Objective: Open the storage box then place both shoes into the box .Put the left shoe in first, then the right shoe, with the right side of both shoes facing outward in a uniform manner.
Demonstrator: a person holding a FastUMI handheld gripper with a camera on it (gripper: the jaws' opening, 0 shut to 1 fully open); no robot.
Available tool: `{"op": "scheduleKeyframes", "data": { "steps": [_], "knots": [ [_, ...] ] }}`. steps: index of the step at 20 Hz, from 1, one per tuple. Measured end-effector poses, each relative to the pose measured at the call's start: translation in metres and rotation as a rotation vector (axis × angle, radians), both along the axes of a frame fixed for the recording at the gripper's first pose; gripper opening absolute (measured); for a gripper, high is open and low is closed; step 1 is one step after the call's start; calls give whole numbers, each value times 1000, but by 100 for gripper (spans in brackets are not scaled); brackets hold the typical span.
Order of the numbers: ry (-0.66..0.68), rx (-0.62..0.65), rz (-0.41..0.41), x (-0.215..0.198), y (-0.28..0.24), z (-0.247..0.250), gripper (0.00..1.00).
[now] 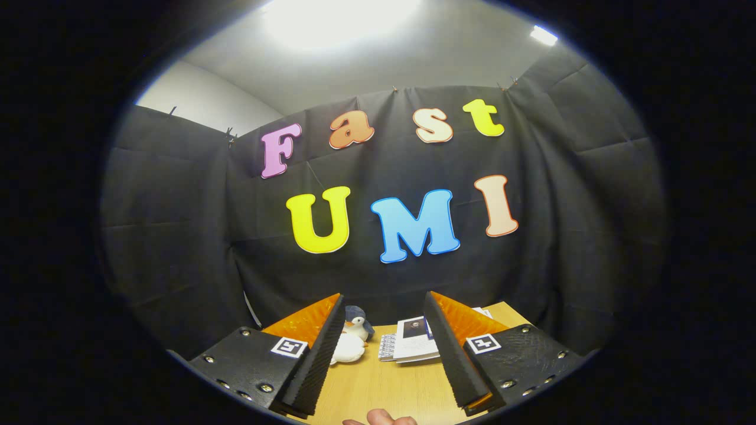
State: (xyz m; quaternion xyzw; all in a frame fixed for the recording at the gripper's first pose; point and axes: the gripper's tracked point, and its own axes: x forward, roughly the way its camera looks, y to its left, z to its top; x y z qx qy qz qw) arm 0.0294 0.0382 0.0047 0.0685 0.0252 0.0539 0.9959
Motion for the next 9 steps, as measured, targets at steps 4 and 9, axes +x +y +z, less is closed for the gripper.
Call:
{"op": "scheduleKeyframes", "data": {
  "steps": [4,9],
  "knots": [
    [5,-27,-23,3,-13,-10,83],
    [-1,-54,0,17,-36,-24,83]
  ]
}}
